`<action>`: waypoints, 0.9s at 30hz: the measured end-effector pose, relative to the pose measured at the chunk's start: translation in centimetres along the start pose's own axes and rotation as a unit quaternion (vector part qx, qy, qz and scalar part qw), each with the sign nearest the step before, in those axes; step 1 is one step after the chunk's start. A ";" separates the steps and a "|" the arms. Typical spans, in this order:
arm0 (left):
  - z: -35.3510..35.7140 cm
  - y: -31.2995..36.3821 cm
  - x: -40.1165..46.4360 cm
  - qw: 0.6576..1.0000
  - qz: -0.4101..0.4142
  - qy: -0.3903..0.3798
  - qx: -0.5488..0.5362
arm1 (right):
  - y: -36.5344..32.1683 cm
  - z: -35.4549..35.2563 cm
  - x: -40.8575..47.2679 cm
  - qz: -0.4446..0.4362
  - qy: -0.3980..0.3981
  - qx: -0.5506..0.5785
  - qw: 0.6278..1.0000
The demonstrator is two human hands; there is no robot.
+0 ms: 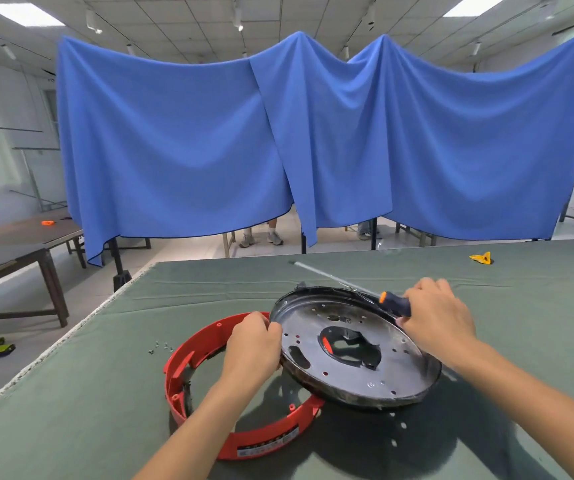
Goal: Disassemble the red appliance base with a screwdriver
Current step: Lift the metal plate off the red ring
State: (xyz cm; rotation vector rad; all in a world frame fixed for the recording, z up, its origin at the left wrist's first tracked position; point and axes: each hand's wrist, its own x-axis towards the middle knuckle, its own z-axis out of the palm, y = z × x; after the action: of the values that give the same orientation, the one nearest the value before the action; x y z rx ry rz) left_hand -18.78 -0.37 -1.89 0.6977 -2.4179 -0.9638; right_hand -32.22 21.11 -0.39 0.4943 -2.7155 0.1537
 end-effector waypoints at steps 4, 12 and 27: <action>1.0 1.4 -0.3 0.999 0.041 0.010 -0.029 | -3.6 -2.0 -1.2 -0.013 -0.093 0.182 0.979; 2.5 3.3 -1.5 0.985 0.135 -0.033 -0.104 | -8.0 -1.9 -0.9 0.022 -0.162 0.405 0.899; 4.5 1.1 -2.7 0.958 0.212 -0.136 0.138 | -4.9 0.8 -1.0 0.030 -0.189 0.176 0.966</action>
State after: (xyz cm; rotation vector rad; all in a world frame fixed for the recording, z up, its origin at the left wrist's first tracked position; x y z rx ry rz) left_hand -19.55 4.18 -4.58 0.1153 -2.8153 -0.5826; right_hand -29.86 16.70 -1.37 0.5911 -3.0920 0.6262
